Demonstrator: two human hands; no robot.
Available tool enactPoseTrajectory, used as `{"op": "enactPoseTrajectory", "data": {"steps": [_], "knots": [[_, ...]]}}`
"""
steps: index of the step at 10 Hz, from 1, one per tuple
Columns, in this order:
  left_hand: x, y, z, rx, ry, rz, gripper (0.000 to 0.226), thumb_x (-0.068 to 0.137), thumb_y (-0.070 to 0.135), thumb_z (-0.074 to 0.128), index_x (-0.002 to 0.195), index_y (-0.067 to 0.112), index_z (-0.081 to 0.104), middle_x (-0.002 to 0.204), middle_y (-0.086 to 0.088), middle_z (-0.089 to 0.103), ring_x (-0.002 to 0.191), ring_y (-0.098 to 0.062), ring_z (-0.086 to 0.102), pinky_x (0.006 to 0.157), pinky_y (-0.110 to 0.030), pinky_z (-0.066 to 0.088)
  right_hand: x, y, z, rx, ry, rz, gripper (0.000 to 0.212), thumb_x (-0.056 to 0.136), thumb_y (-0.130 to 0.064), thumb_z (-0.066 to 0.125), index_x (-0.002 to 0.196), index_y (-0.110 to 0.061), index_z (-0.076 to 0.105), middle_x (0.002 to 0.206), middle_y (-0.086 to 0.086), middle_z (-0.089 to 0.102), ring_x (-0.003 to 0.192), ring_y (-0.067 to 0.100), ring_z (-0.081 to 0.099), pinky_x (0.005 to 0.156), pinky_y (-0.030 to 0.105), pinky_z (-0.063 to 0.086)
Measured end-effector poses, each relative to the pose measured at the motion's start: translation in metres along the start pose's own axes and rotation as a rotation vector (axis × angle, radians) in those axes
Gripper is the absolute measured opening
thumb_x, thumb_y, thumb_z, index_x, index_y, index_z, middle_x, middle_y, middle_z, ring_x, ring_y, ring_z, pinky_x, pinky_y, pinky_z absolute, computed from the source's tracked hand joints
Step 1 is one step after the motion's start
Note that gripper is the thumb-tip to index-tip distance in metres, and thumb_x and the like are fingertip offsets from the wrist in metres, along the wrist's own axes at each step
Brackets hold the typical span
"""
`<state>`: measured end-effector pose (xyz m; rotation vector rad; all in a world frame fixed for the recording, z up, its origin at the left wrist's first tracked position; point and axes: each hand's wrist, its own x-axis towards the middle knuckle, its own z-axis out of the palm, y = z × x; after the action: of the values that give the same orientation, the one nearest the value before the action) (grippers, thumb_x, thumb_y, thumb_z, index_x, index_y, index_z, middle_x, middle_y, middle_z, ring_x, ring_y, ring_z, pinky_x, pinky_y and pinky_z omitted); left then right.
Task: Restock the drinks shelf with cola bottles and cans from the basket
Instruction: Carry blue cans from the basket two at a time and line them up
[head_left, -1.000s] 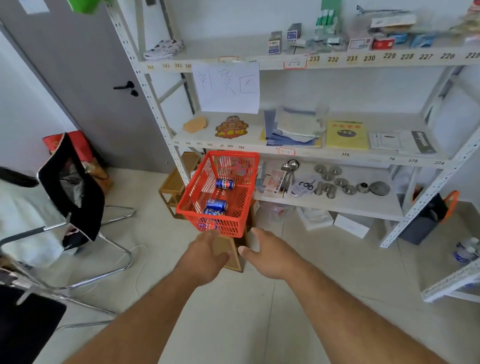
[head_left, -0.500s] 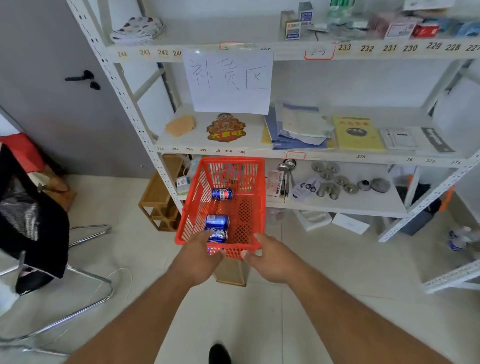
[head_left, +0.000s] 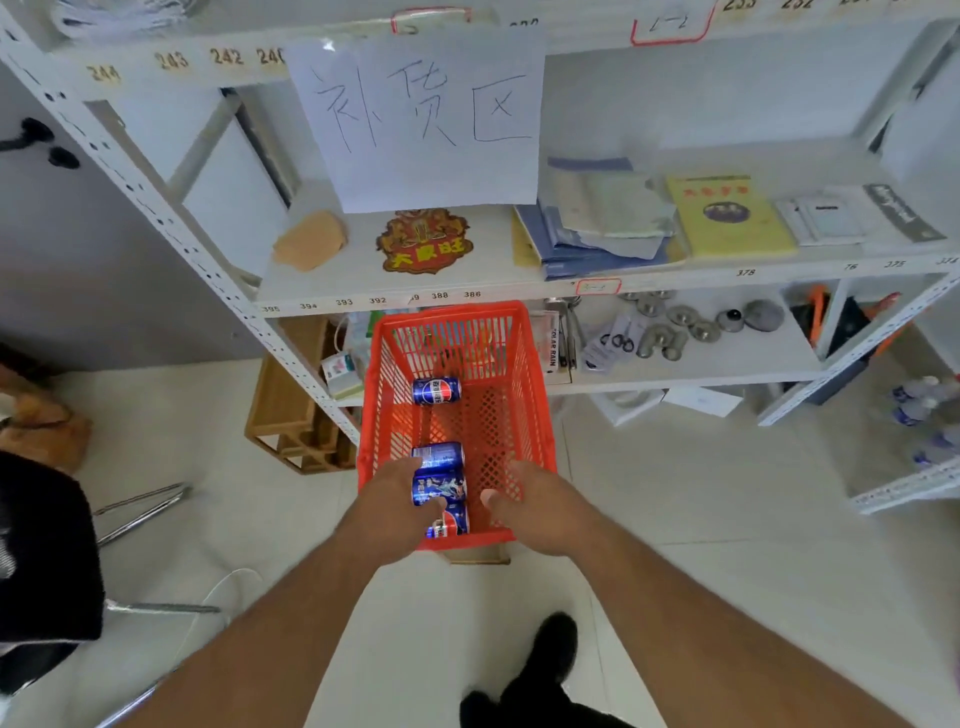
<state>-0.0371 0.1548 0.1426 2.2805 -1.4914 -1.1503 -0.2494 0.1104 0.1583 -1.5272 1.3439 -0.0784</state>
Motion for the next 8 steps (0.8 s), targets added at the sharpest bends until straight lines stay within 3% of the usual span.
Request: {"op": "enactPoseTrajectory", "data": {"steps": [1,2,3,4,5,6,7,8], "knots": [[0.03,0.001,-0.007,0.059,-0.02,-0.002,0.061,0.098,0.039,0.068,0.151,0.025,0.041,0.141,0.011,0.048,0.119,-0.014,0.056,0.099,-0.028,0.049,0.035,0.004,-0.001,0.085,0.007,0.046,0.039,0.101,-0.043,0.06,0.135,-0.023,0.06,0.127,-0.003,0.069,0.101,0.013,0.064,0.074,0.024,0.048],[0.059,0.001,-0.017,0.12,-0.046,-0.014,0.066,0.096,0.043,0.069,0.153,0.024,0.041,0.151,0.006,0.048,0.127,-0.017,0.056,0.108,-0.036,0.049,0.065,0.008,0.009,0.181,0.005,0.094,0.037,0.098,-0.041,0.061,0.129,-0.022,0.063,0.122,-0.001,0.073,0.1,0.014,0.07,0.083,0.03,0.057],[0.089,0.001,-0.022,0.185,-0.093,-0.023,0.075,0.094,0.045,0.07,0.158,0.023,0.037,0.16,-0.004,0.044,0.137,-0.025,0.054,0.112,-0.045,0.048,0.084,0.013,0.02,0.275,-0.012,0.207,0.023,0.099,-0.037,0.061,0.111,-0.019,0.065,0.112,0.004,0.075,0.098,0.021,0.072,0.085,0.033,0.057],[0.124,0.001,-0.021,0.244,-0.15,0.006,0.072,0.095,0.038,0.071,0.158,0.021,0.037,0.159,-0.005,0.043,0.136,-0.025,0.052,0.112,-0.04,0.047,0.108,0.022,0.028,0.285,0.021,0.289,0.025,0.099,-0.034,0.06,0.108,-0.012,0.068,0.108,0.008,0.075,0.095,0.024,0.072,0.083,0.035,0.058],[0.165,-0.003,-0.014,0.314,-0.238,0.08,0.065,0.098,0.028,0.069,0.155,0.016,0.041,0.156,-0.008,0.047,0.136,-0.026,0.051,0.102,-0.026,0.039,0.131,0.025,0.04,0.257,0.046,0.404,0.032,0.102,-0.025,0.058,0.126,-0.006,0.066,0.116,0.012,0.07,0.098,0.025,0.065,0.078,0.029,0.051],[0.21,-0.013,-0.002,0.356,-0.322,0.094,0.066,0.097,0.026,0.07,0.155,0.013,0.041,0.155,-0.011,0.048,0.136,-0.026,0.051,0.102,-0.026,0.038,0.159,0.028,0.061,0.197,-0.041,0.46,0.04,0.103,-0.013,0.053,0.142,-0.001,0.055,0.13,0.019,0.065,0.116,0.035,0.063,0.097,0.037,0.05],[0.253,-0.03,0.013,0.403,-0.406,0.107,0.069,0.098,0.024,0.069,0.158,0.013,0.036,0.162,-0.01,0.039,0.142,-0.026,0.045,0.102,-0.025,0.036,0.194,0.033,0.094,0.259,-0.083,0.629,0.033,0.102,-0.014,0.057,0.133,-0.003,0.061,0.119,0.016,0.069,0.103,0.023,0.072,0.097,0.039,0.055],[0.289,-0.048,0.026,0.447,-0.461,0.104,0.072,0.098,0.023,0.07,0.159,0.015,0.034,0.163,-0.01,0.037,0.143,-0.025,0.045,0.103,-0.028,0.04,0.237,0.052,0.146,0.828,0.17,0.835,0.008,0.093,-0.026,0.067,0.089,-0.026,0.06,0.104,0.006,0.071,0.052,-0.005,0.066,0.09,0.037,0.062]]}}
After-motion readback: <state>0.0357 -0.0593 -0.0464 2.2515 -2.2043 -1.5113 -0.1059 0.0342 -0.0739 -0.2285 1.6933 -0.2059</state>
